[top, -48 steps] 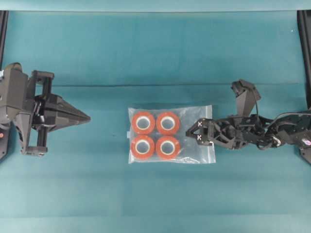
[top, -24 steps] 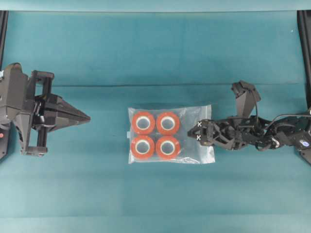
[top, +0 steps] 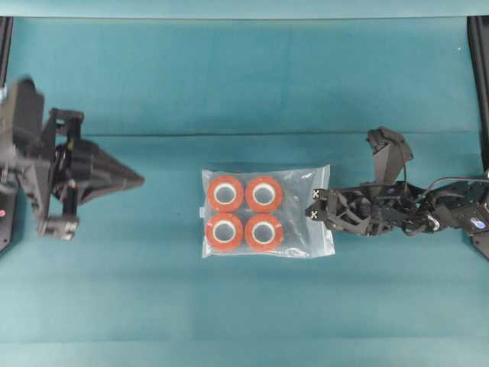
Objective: Hand over the clear zip bag and make it stand upright.
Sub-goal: 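Lower the right gripper and pinch the bag's right edge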
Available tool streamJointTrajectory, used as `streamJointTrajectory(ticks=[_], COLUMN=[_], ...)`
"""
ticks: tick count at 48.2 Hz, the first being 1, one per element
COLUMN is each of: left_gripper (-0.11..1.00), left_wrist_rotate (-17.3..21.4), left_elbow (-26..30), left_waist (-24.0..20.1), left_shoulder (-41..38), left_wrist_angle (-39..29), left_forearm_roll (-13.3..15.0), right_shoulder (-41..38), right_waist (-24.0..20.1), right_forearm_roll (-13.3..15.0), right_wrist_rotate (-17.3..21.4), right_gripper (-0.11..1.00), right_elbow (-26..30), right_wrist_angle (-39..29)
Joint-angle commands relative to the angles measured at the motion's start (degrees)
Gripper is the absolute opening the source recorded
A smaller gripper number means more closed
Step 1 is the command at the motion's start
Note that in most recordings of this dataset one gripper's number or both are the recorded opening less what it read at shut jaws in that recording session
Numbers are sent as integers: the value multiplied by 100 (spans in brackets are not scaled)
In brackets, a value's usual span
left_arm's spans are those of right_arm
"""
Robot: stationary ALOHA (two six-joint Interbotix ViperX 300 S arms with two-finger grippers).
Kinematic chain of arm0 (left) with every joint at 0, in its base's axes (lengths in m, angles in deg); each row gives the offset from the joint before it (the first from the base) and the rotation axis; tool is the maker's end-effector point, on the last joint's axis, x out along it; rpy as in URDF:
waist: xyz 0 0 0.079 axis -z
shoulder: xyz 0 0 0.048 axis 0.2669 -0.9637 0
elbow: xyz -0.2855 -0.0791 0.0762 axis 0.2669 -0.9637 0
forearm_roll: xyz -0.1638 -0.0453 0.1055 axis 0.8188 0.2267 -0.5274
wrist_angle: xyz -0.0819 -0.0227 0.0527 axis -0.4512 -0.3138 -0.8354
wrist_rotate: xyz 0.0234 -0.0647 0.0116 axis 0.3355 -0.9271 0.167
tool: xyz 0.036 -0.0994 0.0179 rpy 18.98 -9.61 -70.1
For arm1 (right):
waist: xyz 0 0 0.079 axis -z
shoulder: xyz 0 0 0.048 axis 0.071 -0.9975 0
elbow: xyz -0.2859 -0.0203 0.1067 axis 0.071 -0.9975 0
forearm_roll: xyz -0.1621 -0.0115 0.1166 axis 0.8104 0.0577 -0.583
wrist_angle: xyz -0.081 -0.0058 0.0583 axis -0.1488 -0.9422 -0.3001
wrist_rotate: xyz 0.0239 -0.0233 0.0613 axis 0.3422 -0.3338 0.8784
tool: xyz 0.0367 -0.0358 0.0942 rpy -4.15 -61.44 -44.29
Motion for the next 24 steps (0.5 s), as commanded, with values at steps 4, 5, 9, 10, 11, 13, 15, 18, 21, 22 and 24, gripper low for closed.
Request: streamJointTrajectory(ticks=[4,5,9,10,11,13,15,18,21,22,24], left_gripper=[-1,-1,-1,-1,-1,-1,-1,-1,-1,-1,-1], left_wrist_rotate=[9,35,158,185,211,255,290,299,272,264,229], left_elbow=[35,18,0,0,-9,-18,-35,-97,-185,-211,-272], left_waist=[-44,-44,-44,-44,-44,-44,-53,-70,-70,-70,-70], left_shoulder=[-26,-26,0,0,0,9,18,18,26,35,35], left_wrist_angle=[114,132,220,237,264,308,378,545,721,765,844], left_forearm_roll=[-44,-35,-35,-35,-35,-44,-35,-44,-44,-44,-35], right_shoulder=[105,105,105,105,114,105,105,114,123,132,141], right_waist=[-26,-26,-26,-26,-26,-18,-9,9,18,18,26], right_forearm_roll=[-9,-9,-9,-9,-9,-9,-9,0,-9,0,9], right_wrist_rotate=[18,18,9,9,9,9,9,0,-18,-26,-26], right_gripper=[0,0,0,0,0,0,0,0,0,0,0], right_elbow=[79,97,149,158,167,167,167,176,193,202,202], right_wrist_angle=[-229,-237,-281,-281,-272,-281,-272,-281,-281,-281,-281])
